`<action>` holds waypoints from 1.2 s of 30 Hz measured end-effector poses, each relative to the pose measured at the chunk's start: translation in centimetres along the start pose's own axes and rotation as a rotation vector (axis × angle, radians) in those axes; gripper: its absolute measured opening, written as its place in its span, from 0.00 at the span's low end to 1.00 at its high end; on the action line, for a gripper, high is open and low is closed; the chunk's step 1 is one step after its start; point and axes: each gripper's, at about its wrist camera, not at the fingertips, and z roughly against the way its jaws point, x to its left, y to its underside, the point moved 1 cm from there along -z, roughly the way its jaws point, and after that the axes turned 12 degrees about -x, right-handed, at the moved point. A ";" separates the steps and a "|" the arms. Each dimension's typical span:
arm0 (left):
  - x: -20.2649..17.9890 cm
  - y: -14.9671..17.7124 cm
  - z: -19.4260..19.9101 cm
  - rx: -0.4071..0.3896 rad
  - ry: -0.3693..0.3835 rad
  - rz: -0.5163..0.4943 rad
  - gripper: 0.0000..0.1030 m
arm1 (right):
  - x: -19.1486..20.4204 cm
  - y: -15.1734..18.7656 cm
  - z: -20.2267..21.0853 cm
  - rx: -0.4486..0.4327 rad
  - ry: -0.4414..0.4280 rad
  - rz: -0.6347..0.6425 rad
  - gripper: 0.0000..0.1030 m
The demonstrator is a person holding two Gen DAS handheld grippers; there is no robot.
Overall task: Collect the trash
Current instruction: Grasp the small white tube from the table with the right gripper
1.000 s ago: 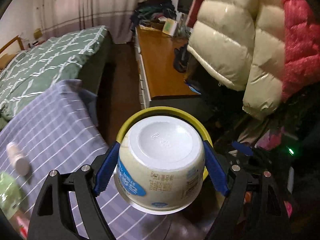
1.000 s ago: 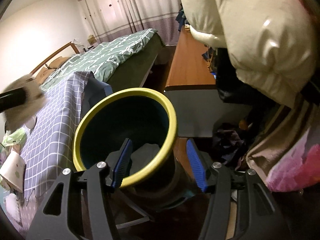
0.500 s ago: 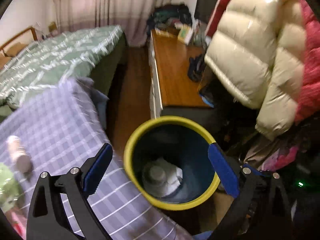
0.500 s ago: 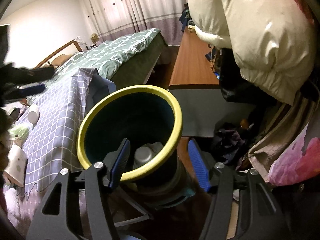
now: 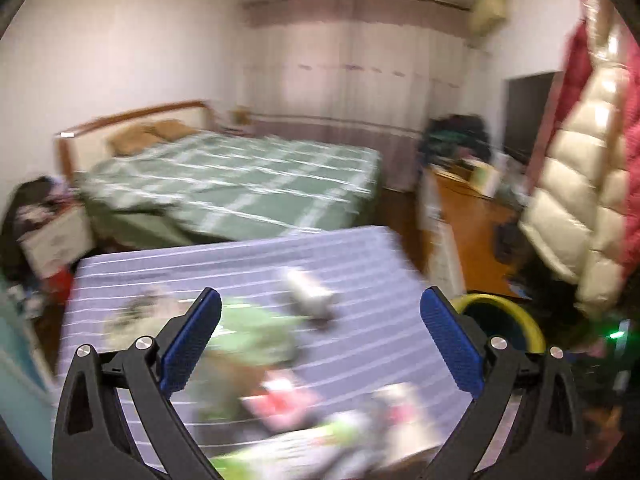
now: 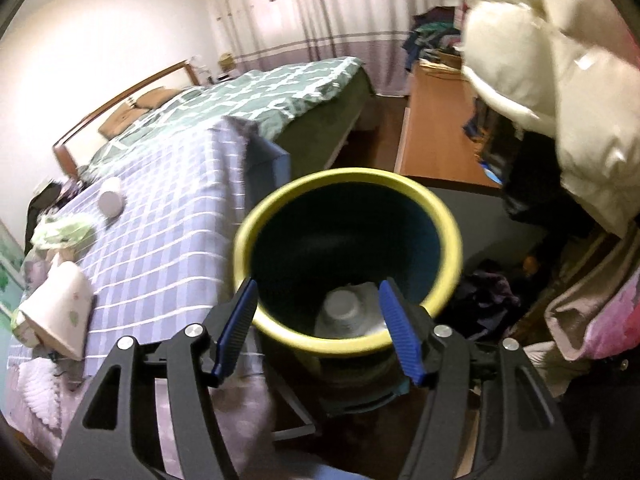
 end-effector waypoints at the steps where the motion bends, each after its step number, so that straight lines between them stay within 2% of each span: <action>1: 1.4 0.4 0.3 -0.003 -0.031 0.003 0.95 | 1.1 -0.1 0.0 0.000 -0.017 0.013 0.59; 6: 10.2 3.9 1.4 -0.005 -0.208 0.069 0.95 | 6.4 -0.6 0.4 -0.002 -0.103 0.068 0.59; 9: 14.3 6.2 1.7 -0.016 -0.300 0.099 0.95 | 9.6 -0.8 1.1 -0.014 -0.159 0.094 0.59; 14: 18.1 9.6 1.5 0.016 -0.376 0.145 0.95 | 14.3 -0.9 2.5 -0.021 -0.264 0.131 0.59; 17: 19.3 10.1 2.2 -0.006 -0.375 0.171 0.95 | 17.6 -1.2 3.2 -0.035 -0.327 0.152 0.59; 20: 19.3 10.9 2.2 -0.007 -0.396 0.147 0.95 | 20.9 -1.1 3.6 -0.042 -0.384 0.184 0.56; 25: 17.3 10.6 2.0 -0.018 -0.370 0.114 0.95 | 23.5 -0.3 2.0 0.006 -0.400 0.199 0.42; 32: 16.6 10.4 2.5 -0.028 -0.350 0.104 0.95 | 24.9 0.6 -0.1 0.047 -0.379 0.211 0.37; 36: 16.7 10.4 2.4 -0.026 -0.347 0.112 0.95 | 25.3 0.8 -1.1 0.072 -0.388 0.206 0.20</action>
